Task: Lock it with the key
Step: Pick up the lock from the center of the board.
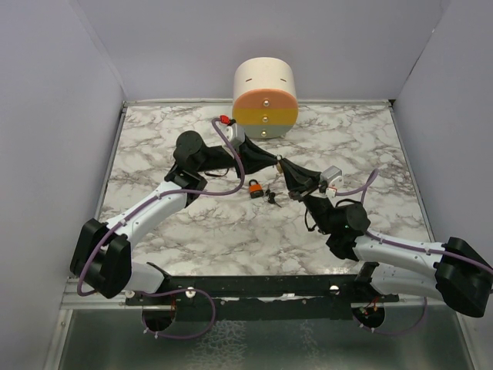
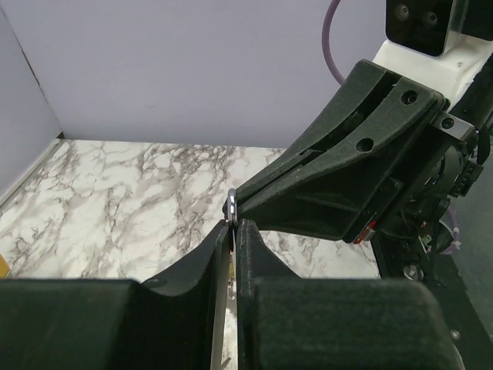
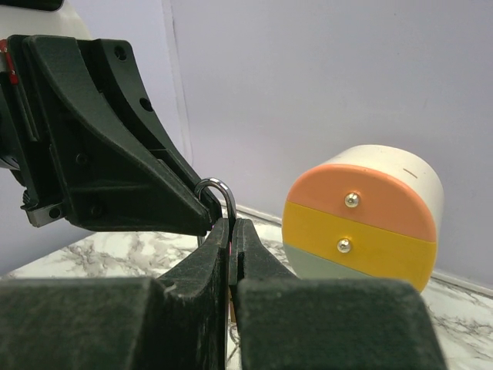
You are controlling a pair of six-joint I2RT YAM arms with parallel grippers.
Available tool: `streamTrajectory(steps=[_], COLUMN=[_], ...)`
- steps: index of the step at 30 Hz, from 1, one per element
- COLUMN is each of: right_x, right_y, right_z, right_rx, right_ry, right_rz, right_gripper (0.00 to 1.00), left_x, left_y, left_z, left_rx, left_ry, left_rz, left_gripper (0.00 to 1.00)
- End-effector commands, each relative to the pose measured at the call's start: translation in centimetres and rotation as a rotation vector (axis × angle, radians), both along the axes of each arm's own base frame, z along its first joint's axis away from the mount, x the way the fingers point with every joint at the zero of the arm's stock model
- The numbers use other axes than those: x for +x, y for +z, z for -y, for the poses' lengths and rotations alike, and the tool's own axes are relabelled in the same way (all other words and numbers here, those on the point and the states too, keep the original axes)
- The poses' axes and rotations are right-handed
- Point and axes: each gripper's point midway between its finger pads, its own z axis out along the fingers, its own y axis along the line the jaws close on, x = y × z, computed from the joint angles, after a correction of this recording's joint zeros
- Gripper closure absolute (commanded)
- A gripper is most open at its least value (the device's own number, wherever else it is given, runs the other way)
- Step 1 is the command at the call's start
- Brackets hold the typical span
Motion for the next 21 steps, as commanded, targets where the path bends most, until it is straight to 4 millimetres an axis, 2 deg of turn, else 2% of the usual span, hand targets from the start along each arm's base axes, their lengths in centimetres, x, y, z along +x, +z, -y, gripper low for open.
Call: streamTrajectory(steps=[1, 2, 9, 11, 16, 21], right_x=[-0.7, -0.7, -0.7, -0.8, -1.0, -1.0], right_y=[1.7, 1.6, 1.5, 1.6, 2.0, 2.0], right_z=[-0.5, -0.5, -1.0, -0.8, 0.4, 1.2], right_rx=[0.023, 0.021, -0.015, -0.016, 0.004, -0.014], right_ry=[0.035, 0.036, 0.048, 0.05, 0.034, 0.012], right_rz=[0.05, 0.051, 0.048, 0.042, -0.013, -0.066], right_gripper=[0.99, 0.99, 0.99, 0.91, 0.58, 0.47], left_x=[-0.3, -0.4, -0.1, 0.3, 1.6, 2.0], left_y=[1.3, 1.5, 1.9, 2.2, 3.0, 3.8], left_z=[0.4, 0.4, 0.1, -0.3, -1.4, -2.2], left_rx=[-0.02, -0.021, -0.034, -0.044, -0.043, -0.029], left_ry=[-0.036, -0.04, 0.005, 0.052, 0.176, 0.238], left_rz=[0.045, 0.049, 0.087, 0.114, 0.16, 0.197], left_gripper=[0.97, 1.0, 1.0, 1.0, 1.0, 1.0])
